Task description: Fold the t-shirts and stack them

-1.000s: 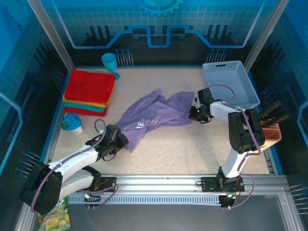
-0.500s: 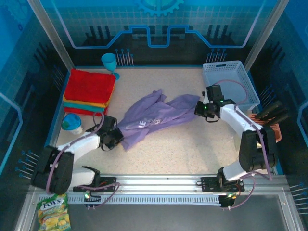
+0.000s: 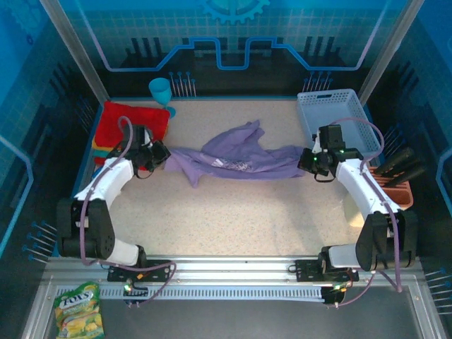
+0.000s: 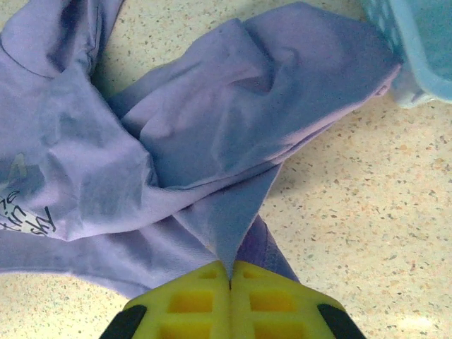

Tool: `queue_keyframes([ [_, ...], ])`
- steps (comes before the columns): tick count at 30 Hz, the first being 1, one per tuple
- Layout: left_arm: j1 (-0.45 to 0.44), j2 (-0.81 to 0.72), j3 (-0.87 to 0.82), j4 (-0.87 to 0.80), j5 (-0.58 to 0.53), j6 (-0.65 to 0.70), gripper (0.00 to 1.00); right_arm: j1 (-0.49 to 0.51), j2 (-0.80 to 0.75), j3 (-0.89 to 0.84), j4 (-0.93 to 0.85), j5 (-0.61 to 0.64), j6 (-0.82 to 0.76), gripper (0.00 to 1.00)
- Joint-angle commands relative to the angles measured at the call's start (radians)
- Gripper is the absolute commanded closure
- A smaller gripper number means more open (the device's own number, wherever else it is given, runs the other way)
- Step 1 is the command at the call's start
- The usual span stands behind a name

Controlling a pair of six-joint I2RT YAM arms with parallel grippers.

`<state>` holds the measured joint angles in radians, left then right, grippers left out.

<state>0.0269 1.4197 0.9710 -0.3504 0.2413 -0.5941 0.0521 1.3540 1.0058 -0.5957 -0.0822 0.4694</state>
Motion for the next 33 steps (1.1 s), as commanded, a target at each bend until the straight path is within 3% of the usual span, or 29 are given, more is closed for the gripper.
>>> queue_keyframes([
  [1,0.016,-0.108,0.046,-0.223,0.021,0.073,1.00,-0.024,0.006,0.006,-0.026,0.021,-0.010,1.00],
  [5,0.030,-0.173,0.003,-0.254,0.045,0.054,1.00,-0.045,0.006,0.009,-0.020,0.025,-0.021,1.00],
  [11,0.030,-0.046,-0.006,-0.288,0.190,0.075,1.00,-0.060,0.013,0.028,-0.038,0.018,-0.038,1.00],
  [14,0.020,-0.064,-0.025,-0.298,0.243,0.062,1.00,-0.066,-0.002,0.023,-0.036,0.016,-0.038,1.00],
  [20,0.010,-0.171,-0.111,-0.380,0.186,0.081,1.00,-0.067,-0.006,0.005,-0.021,0.016,-0.031,1.00],
  [24,0.010,-0.056,-0.113,-0.311,0.185,0.088,0.96,-0.067,0.024,0.003,-0.003,-0.008,-0.020,1.00],
  [27,0.008,0.102,-0.051,-0.268,0.191,0.099,0.86,-0.067,0.030,0.004,-0.010,-0.004,-0.026,1.00],
  [30,0.008,0.190,0.001,-0.262,0.144,0.116,0.57,-0.067,0.020,-0.008,-0.001,0.002,-0.026,1.00],
  [33,0.009,0.173,0.008,-0.286,0.096,0.132,0.43,-0.067,0.018,-0.014,-0.003,-0.006,-0.024,1.00],
])
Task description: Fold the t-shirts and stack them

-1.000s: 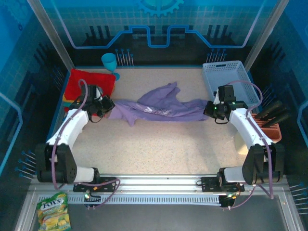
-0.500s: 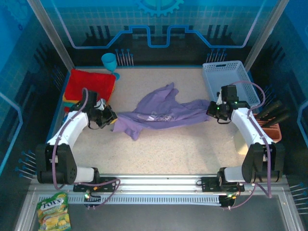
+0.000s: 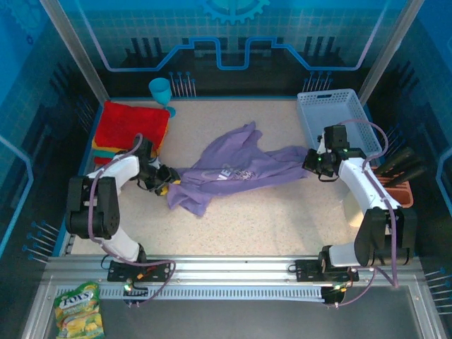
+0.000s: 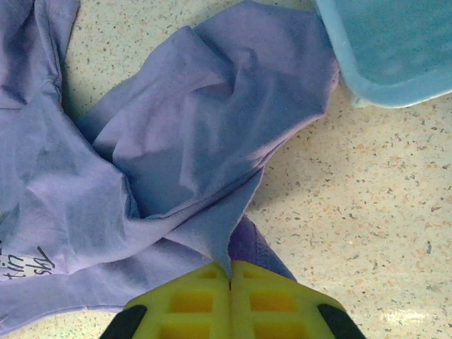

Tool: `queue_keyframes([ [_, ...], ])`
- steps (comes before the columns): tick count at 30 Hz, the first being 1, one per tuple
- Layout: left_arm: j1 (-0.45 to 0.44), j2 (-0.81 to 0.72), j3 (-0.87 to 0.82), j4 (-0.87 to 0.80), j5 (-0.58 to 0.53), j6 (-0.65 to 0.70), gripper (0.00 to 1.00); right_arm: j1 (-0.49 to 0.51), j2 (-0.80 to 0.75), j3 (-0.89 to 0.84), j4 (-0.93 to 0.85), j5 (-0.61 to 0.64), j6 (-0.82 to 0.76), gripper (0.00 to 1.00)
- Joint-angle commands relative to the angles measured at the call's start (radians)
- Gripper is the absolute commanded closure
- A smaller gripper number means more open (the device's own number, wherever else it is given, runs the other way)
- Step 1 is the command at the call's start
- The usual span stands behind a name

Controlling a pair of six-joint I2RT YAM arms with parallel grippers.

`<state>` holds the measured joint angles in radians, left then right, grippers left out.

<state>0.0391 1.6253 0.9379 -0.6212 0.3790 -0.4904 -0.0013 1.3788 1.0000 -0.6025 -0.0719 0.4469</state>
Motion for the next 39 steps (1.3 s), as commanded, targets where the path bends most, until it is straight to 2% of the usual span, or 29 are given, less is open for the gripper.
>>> queue_keyframes([
  [1,-0.004,-0.062,0.031,-0.026,-0.072,0.032,0.37,-0.014,-0.007,-0.011,0.007,-0.021,0.000,1.00],
  [3,-0.004,-0.127,0.012,-0.055,-0.120,0.039,0.33,-0.013,-0.004,-0.017,0.013,-0.029,0.001,1.00],
  [6,-0.008,-0.231,-0.032,-0.098,-0.135,0.029,0.35,-0.014,0.004,-0.022,0.022,-0.045,0.003,1.00],
  [11,-0.066,-0.389,-0.170,-0.104,-0.143,-0.041,0.41,-0.013,0.012,-0.023,0.031,-0.055,0.005,1.00],
  [14,-0.123,-0.445,-0.237,-0.092,-0.208,-0.089,0.44,-0.013,0.016,-0.025,0.032,-0.058,0.006,1.00],
  [19,-0.224,-0.408,-0.299,0.009,-0.274,-0.162,0.45,-0.013,0.018,-0.030,0.033,-0.069,0.009,1.00],
  [25,-0.255,-0.310,-0.344,0.154,-0.337,-0.169,0.42,-0.014,0.004,-0.037,0.032,-0.068,0.009,1.00],
  [29,-0.255,-0.279,-0.352,0.223,-0.352,-0.181,0.50,-0.015,-0.005,-0.039,0.027,-0.077,0.011,1.00],
  [32,-0.255,-0.275,-0.339,0.259,-0.373,-0.182,0.70,-0.015,-0.018,-0.045,0.025,-0.091,0.013,1.00],
  [35,-0.255,-0.295,-0.276,0.223,-0.387,-0.160,0.97,-0.015,-0.035,-0.040,0.006,-0.097,0.008,1.00],
  [36,-0.254,-0.312,-0.245,0.199,-0.384,-0.150,1.00,-0.017,-0.043,-0.033,-0.004,-0.103,0.008,1.00],
  [39,-0.243,-0.365,-0.125,0.118,-0.328,-0.130,1.00,-0.023,-0.065,0.005,-0.033,-0.131,0.014,1.00],
])
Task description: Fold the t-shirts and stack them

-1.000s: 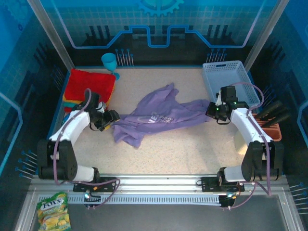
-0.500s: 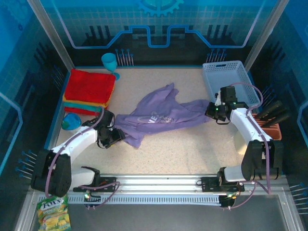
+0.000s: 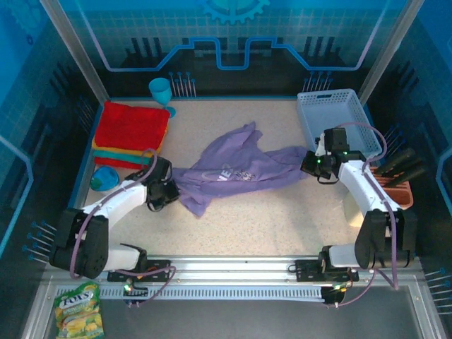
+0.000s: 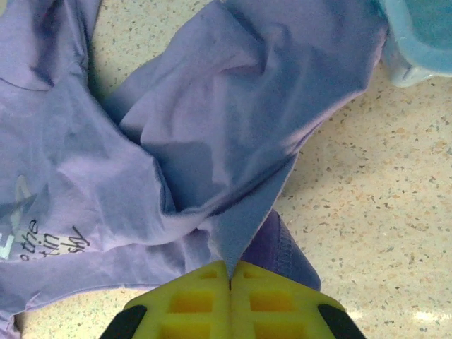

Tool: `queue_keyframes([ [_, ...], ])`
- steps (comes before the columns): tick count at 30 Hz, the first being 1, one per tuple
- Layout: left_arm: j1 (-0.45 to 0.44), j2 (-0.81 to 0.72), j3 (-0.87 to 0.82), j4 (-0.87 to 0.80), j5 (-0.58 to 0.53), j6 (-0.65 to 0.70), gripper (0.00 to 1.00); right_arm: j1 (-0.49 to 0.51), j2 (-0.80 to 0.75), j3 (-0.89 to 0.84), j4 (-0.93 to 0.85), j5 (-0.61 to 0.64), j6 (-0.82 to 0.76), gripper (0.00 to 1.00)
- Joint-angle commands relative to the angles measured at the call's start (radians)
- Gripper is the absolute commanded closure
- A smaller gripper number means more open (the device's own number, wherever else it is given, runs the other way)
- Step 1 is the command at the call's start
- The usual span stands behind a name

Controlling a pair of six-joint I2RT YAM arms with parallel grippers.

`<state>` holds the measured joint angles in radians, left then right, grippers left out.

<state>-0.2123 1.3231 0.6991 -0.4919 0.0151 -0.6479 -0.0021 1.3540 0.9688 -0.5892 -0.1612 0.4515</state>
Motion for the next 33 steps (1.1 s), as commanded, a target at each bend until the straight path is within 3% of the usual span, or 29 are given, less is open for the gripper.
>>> queue_keyframes([
  [1,0.016,-0.075,0.172,-0.044,0.076,0.037,1.00,-0.026,-0.043,0.057,-0.059,-0.055,0.016,1.00],
  [6,0.055,-0.073,0.519,-0.175,0.211,0.068,1.00,-0.036,0.007,0.239,-0.106,-0.133,0.043,1.00],
  [10,0.131,0.050,0.835,-0.218,0.318,0.077,1.00,-0.038,0.100,0.416,-0.068,-0.166,0.102,1.00],
  [15,0.210,0.271,1.236,-0.173,0.407,0.059,1.00,-0.038,0.220,0.618,0.118,-0.197,0.175,1.00],
  [20,0.262,0.521,1.632,-0.092,0.526,-0.072,1.00,-0.040,0.363,0.851,0.294,-0.276,0.245,1.00],
  [24,0.291,0.693,1.970,-0.086,0.502,-0.113,1.00,-0.025,0.392,0.911,0.487,-0.247,0.248,1.00],
  [29,0.335,0.717,1.998,0.099,0.512,-0.229,1.00,-0.024,0.351,0.896,0.606,-0.204,0.201,1.00],
  [33,0.332,0.623,1.873,0.139,0.604,-0.193,1.00,-0.027,0.253,0.784,0.638,-0.232,0.161,1.00],
])
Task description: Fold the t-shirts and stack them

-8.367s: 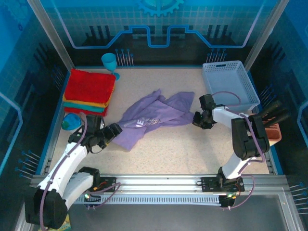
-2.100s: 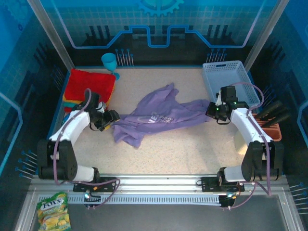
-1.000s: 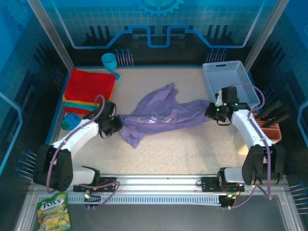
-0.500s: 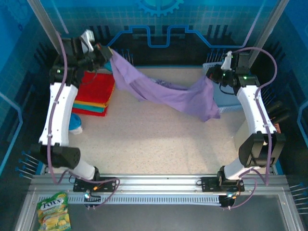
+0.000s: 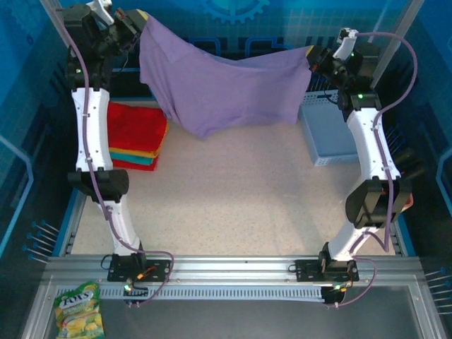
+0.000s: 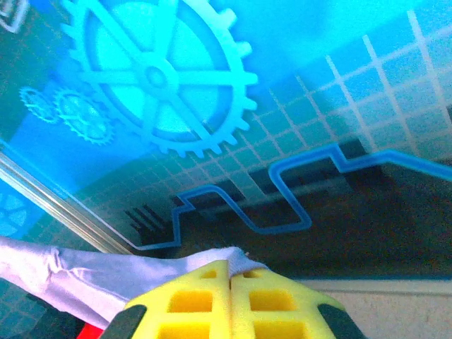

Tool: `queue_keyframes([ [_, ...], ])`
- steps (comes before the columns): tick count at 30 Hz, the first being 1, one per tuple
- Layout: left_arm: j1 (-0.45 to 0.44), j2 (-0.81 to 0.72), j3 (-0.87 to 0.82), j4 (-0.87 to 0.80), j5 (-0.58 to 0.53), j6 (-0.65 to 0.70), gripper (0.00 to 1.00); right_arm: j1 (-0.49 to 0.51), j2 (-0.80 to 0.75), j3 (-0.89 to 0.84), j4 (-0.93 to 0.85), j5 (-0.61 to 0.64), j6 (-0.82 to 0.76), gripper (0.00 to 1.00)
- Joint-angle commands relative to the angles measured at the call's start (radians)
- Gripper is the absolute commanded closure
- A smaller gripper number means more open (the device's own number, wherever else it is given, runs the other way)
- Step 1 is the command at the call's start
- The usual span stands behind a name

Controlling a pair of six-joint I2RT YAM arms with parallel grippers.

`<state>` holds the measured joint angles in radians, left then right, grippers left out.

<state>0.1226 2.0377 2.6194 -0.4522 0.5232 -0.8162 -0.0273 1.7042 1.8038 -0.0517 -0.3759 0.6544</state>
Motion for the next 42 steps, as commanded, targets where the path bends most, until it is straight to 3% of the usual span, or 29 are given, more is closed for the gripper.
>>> queue_keyframes([
  [1,-0.003,-0.145,-0.128,0.118,0.116,-0.018,1.00,-0.001,-0.130,-0.099,0.105,-0.014,-0.045,1.00],
  [3,-0.009,-0.285,-0.345,0.150,0.122,0.029,1.00,0.000,-0.188,-0.162,0.049,-0.010,-0.065,1.00],
  [6,-0.043,-0.556,-0.765,0.247,0.040,0.103,1.00,0.000,-0.258,-0.255,-0.095,-0.008,-0.083,1.00],
  [10,-0.074,-0.839,-1.190,0.285,-0.020,0.101,1.00,0.001,-0.384,-0.458,-0.238,0.023,-0.089,1.00],
  [13,-0.112,-1.010,-1.412,0.234,-0.072,0.119,1.00,0.006,-0.474,-0.632,-0.299,0.020,-0.075,1.00],
  [18,-0.119,-1.246,-1.700,0.085,-0.110,0.088,1.00,0.008,-0.534,-0.783,-0.497,0.043,-0.126,1.00],
  [27,-0.118,-1.554,-1.955,-0.306,-0.189,-0.016,1.00,0.006,-0.600,-0.965,-0.702,0.128,-0.107,1.00],
  [35,-0.119,-1.651,-1.999,-0.579,-0.204,-0.093,1.00,0.001,-0.716,-1.065,-0.815,0.243,-0.078,0.97],
  [40,-0.119,-1.682,-2.052,-0.659,-0.215,-0.095,0.86,-0.008,-0.758,-1.110,-0.823,0.252,-0.067,0.95],
  [42,-0.120,-1.674,-2.059,-0.686,-0.209,-0.090,0.75,-0.006,-0.752,-1.107,-0.834,0.251,-0.059,0.84],
])
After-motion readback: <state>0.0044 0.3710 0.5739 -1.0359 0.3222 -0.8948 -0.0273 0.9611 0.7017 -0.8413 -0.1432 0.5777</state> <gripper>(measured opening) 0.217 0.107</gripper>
